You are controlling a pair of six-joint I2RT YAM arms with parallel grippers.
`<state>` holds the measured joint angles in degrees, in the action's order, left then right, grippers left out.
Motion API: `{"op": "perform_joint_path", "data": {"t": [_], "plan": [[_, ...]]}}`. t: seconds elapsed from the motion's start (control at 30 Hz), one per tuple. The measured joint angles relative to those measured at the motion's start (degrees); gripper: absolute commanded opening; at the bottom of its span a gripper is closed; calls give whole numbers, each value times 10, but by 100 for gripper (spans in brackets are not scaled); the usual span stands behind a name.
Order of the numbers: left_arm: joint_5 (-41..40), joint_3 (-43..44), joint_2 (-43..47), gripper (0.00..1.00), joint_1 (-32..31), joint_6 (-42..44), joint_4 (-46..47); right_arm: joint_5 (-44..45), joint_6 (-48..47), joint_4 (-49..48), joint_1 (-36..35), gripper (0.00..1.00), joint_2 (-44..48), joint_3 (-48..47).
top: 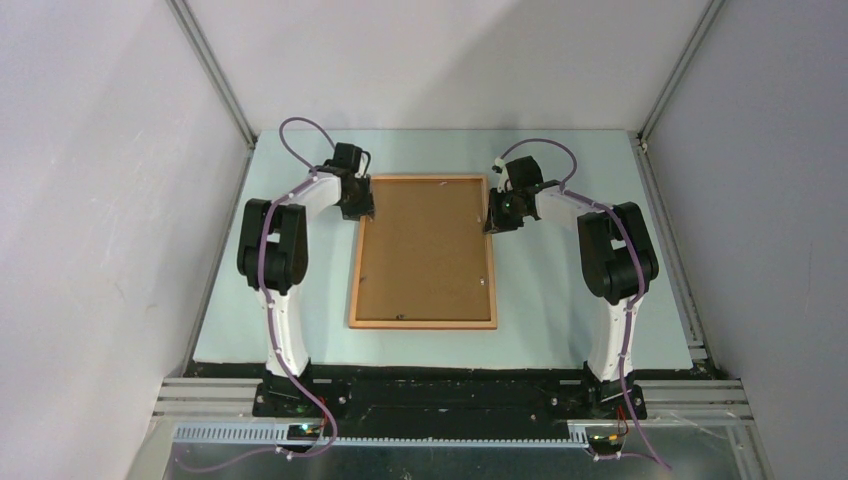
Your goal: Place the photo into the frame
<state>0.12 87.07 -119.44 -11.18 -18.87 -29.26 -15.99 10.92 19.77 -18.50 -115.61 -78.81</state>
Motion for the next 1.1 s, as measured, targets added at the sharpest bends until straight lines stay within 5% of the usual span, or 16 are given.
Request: {"op": "perform_joint_path", "data": {"t": [0.67,1.1], "plan": [[6,-1,1,28,7,14,-2,0,0,0,0,0,0,0],[43,-1,1,38,23,13,-10,-2,0,0,0,0,-1,0]]}}
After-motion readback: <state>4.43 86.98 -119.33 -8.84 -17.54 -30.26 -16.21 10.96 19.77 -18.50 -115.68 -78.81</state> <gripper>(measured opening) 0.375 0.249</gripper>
